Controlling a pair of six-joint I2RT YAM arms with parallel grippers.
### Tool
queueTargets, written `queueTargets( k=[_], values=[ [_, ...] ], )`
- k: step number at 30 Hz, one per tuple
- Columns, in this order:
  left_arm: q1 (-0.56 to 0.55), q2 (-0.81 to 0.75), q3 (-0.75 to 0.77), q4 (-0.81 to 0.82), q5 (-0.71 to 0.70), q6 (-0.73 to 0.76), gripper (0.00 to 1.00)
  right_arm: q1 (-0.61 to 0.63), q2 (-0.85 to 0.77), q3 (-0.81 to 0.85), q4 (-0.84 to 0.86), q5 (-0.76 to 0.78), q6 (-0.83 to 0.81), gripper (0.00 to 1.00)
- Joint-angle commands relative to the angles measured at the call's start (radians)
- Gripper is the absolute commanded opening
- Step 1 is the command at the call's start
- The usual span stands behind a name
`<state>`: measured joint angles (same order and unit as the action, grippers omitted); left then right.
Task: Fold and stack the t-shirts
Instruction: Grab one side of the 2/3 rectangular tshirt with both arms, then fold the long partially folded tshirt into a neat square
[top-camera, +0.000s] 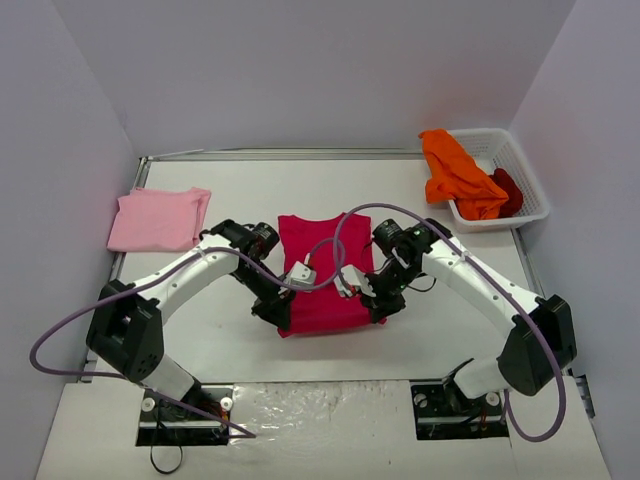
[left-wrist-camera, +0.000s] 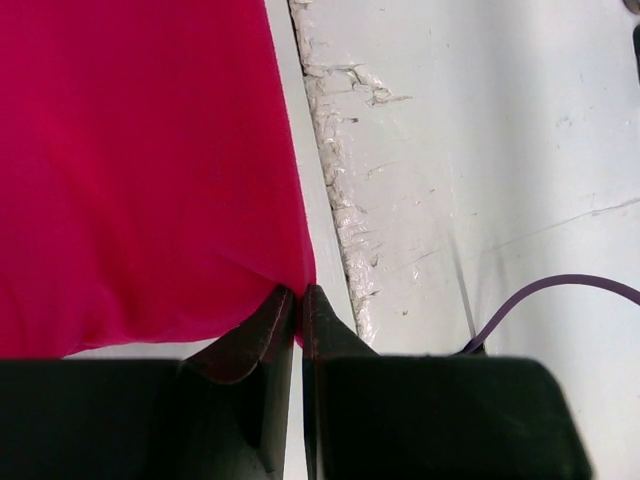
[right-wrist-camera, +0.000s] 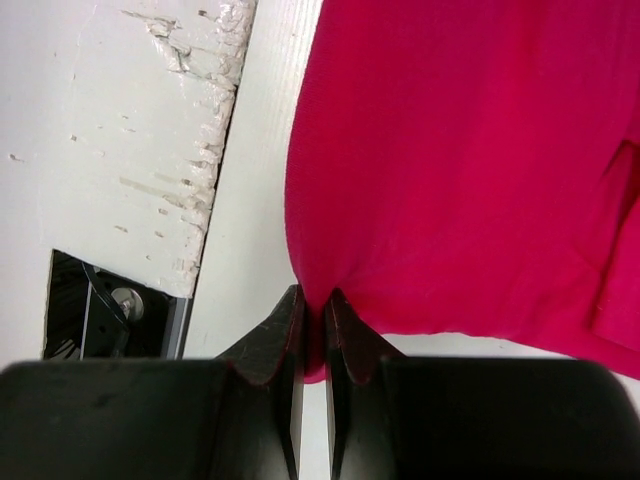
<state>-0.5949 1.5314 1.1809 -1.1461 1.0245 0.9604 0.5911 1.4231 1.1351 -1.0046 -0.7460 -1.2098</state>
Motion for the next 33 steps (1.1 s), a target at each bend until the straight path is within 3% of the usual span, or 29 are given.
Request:
queueTargets(
  k=[1,15,33],
  values=[
    [-0.017,-0.047,0.057,-0.055,0.006,0.086,0.02,-0.005,0.003,0.047,-0.095,0.026,0.030,0.00],
    [-0.013,-0.008,0.190,-0.072,-0.098,0.055,0.02,-0.047,0.043,0.178,-0.103,0.100,0.016,0.00],
    [0.067,0.056,0.376,-0.032,-0.199,-0.008,0.02,-0.165,0.206,0.403,-0.060,0.105,-0.020,0.00]
  ],
)
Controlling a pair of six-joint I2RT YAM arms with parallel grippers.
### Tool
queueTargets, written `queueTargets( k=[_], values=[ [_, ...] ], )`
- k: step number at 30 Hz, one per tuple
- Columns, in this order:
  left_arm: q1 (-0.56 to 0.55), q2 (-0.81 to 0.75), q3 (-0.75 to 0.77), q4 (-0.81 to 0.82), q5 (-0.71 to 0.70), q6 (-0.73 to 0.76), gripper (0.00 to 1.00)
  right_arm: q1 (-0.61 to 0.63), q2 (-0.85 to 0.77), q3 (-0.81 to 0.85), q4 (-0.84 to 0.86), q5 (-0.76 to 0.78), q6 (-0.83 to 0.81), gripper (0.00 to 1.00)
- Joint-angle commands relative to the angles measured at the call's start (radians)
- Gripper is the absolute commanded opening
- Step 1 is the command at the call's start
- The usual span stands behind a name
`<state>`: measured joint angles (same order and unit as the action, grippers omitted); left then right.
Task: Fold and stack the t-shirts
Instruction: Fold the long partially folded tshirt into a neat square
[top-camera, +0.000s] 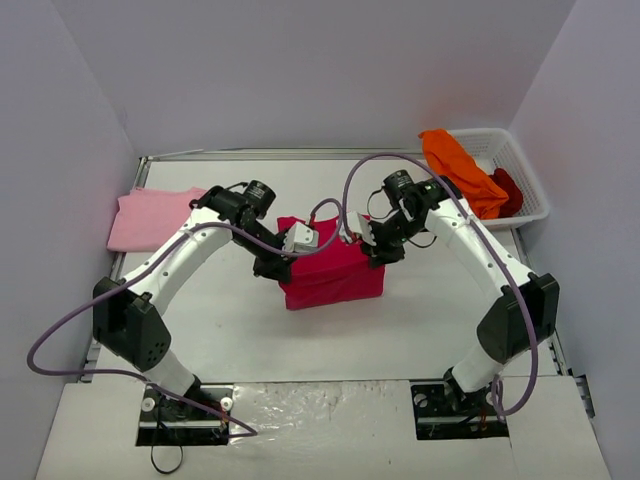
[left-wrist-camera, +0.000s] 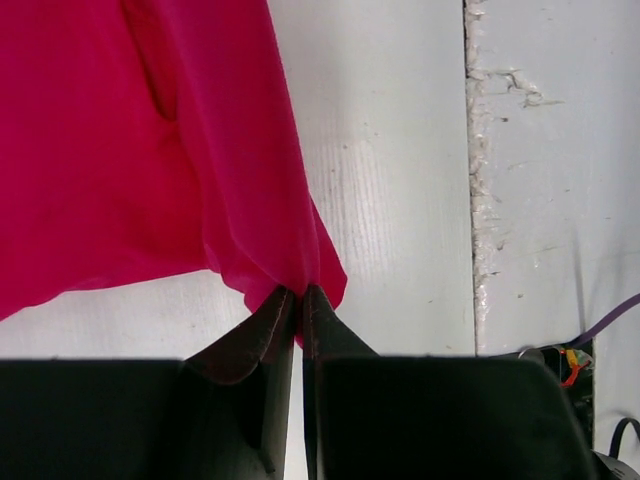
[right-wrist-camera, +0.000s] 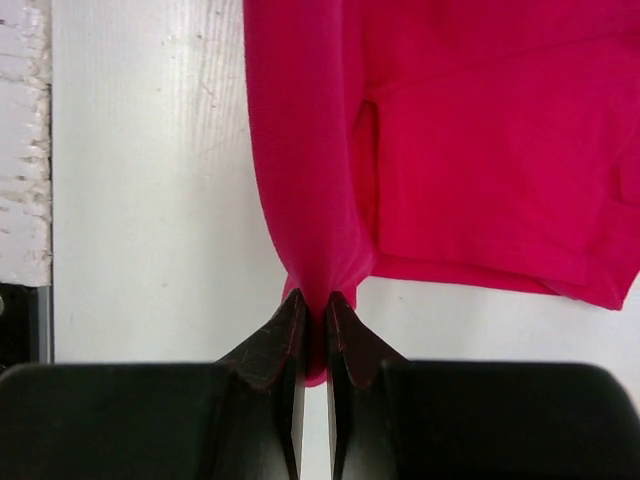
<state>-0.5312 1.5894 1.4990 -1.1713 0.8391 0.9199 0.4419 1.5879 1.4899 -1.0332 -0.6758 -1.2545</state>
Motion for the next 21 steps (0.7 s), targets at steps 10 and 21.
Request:
queueTargets(
  k=[10,21],
  values=[
    [0.065,0.067,0.159,-0.007,-0.044,0.028,0.02,-0.043,0.125,0.142,0.053,0.024,0.043,0.00],
    [0.112,0.136,0.231,0.039,-0.058,0.010,0.02,-0.071,0.237,0.265,0.082,0.028,0.047,0.00]
  ],
)
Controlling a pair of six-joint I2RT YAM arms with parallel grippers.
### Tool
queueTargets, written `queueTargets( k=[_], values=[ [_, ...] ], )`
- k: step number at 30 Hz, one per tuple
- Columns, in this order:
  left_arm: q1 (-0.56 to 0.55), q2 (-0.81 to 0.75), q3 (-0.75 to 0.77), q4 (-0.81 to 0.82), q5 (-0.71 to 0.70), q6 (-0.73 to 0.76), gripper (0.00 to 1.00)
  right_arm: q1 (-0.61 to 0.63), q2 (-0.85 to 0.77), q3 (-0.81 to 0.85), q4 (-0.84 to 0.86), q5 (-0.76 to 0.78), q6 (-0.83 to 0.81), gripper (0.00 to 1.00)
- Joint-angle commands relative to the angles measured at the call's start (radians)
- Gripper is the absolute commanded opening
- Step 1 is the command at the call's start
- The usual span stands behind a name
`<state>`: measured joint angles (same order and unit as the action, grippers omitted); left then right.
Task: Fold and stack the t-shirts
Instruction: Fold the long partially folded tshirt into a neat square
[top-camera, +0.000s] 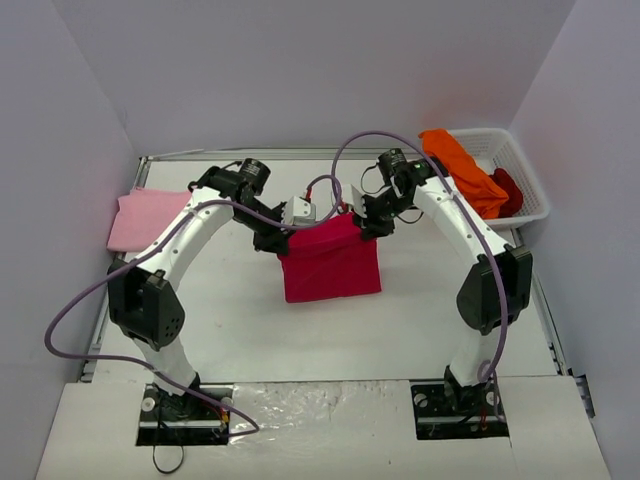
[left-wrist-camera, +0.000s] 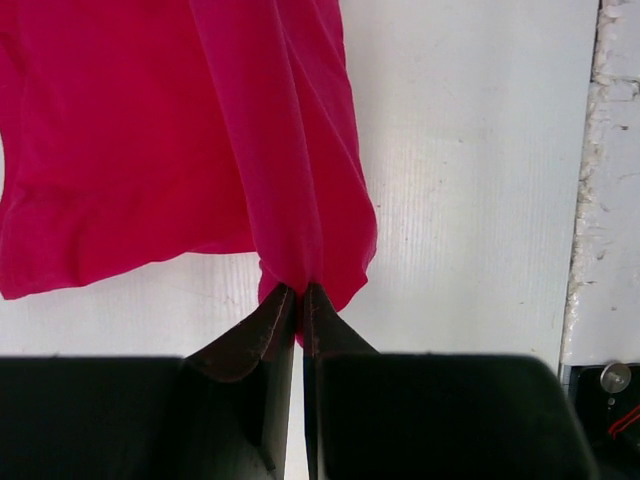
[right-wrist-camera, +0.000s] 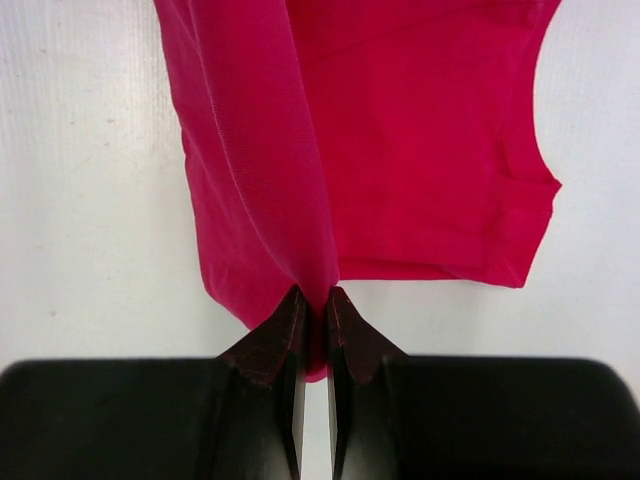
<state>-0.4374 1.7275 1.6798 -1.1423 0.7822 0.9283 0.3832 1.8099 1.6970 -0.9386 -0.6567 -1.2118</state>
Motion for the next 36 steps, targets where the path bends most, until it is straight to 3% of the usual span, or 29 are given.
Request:
queueTargets(
  k=[1,15,36],
  values=[
    [0.022,0.006,0.054,0.012,-0.003,0.000,0.02,-0.018,0.022,0.062,-0.008,0.008,0.005,0.00],
    [0.071,0.101,0.141,0.075,-0.018,-0.031,0.02,-0.056,0.160,0.194,0.049,-0.014,0.017,0.00],
    [0.135,0.286,0.219,0.185,-0.046,-0.098,0.02,-0.084,0.503,0.541,0.080,-0.049,0.047,0.00]
  ],
)
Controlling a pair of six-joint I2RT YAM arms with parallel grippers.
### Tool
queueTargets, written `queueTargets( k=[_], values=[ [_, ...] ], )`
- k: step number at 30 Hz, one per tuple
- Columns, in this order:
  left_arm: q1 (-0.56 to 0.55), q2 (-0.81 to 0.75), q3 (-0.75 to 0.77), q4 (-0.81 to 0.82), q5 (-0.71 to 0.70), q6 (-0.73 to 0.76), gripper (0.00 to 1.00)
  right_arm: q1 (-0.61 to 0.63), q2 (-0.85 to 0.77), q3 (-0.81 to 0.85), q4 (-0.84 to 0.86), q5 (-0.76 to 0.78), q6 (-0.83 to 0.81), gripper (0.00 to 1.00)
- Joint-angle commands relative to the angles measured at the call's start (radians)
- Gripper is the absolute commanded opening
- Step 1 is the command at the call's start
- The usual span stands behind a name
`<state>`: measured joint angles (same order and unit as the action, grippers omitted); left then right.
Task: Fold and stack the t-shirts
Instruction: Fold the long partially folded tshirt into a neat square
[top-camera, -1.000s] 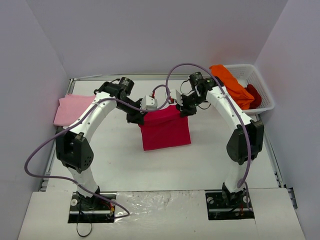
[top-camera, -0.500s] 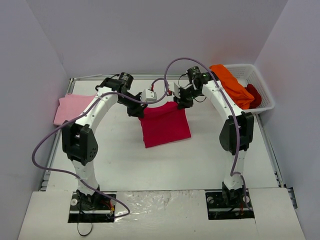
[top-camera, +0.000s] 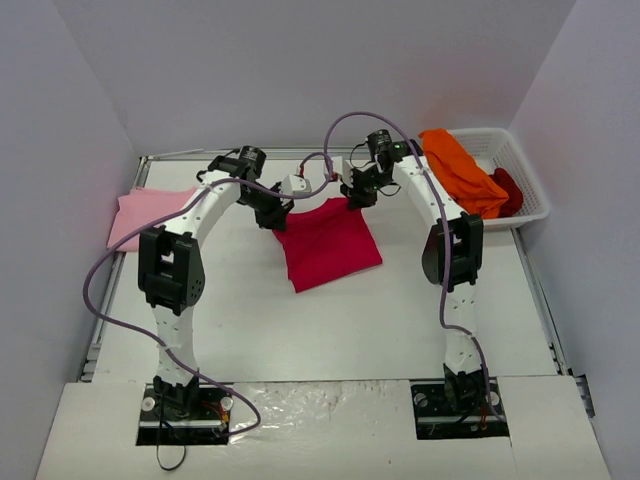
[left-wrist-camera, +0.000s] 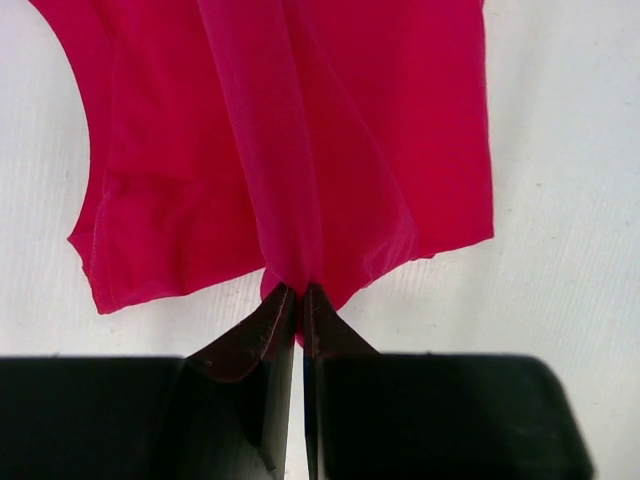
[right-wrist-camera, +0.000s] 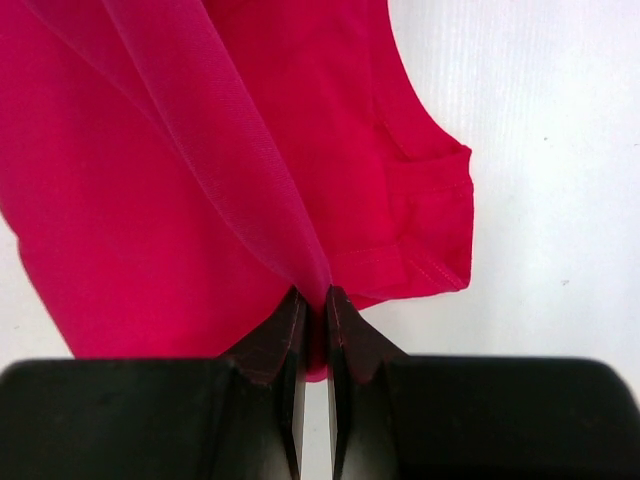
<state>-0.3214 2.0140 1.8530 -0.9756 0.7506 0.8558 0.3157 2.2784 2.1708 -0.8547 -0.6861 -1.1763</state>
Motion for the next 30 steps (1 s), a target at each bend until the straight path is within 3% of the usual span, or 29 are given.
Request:
queueTargets(
  k=[1,6,8,9,10,11,12,13,20,25,30],
  values=[
    [0.021,0.008,0.049,0.035,-0.017,-0.037,0.02,-0.018,0.047,0.078,0.000,-0.020,0.015,0.00],
    [0.028,0.078,0.087,0.067,-0.048,-0.072,0.02,-0.023,0.134,0.150,0.014,-0.027,0.030,0.00],
    [0.031,0.100,0.091,0.092,-0.062,-0.092,0.03,-0.023,0.164,0.167,0.020,-0.027,0.043,0.12],
    [0.033,0.104,0.091,0.103,-0.066,-0.100,0.14,-0.024,0.171,0.175,0.029,-0.026,0.047,0.24],
    [0.035,0.114,0.091,0.113,-0.074,-0.113,0.24,-0.026,0.177,0.176,0.039,-0.026,0.053,0.46],
    [0.035,0.117,0.089,0.129,-0.086,-0.116,0.32,-0.027,0.185,0.178,0.051,-0.021,0.072,0.50],
    [0.035,0.118,0.086,0.138,-0.094,-0.135,0.46,-0.027,0.187,0.176,0.071,-0.020,0.079,0.54],
    [0.035,0.117,0.084,0.152,-0.103,-0.144,0.47,-0.027,0.187,0.178,0.080,-0.018,0.086,0.57],
    [0.036,0.048,0.078,0.233,-0.180,-0.233,0.66,-0.030,0.087,0.110,0.173,-0.021,0.155,0.65],
    [0.036,-0.034,0.040,0.279,-0.299,-0.282,0.71,-0.023,-0.055,0.012,0.233,0.031,0.202,0.68],
    [0.036,-0.131,-0.050,0.317,-0.300,-0.369,0.75,-0.017,-0.171,-0.126,0.252,0.109,0.228,0.68]
  ],
)
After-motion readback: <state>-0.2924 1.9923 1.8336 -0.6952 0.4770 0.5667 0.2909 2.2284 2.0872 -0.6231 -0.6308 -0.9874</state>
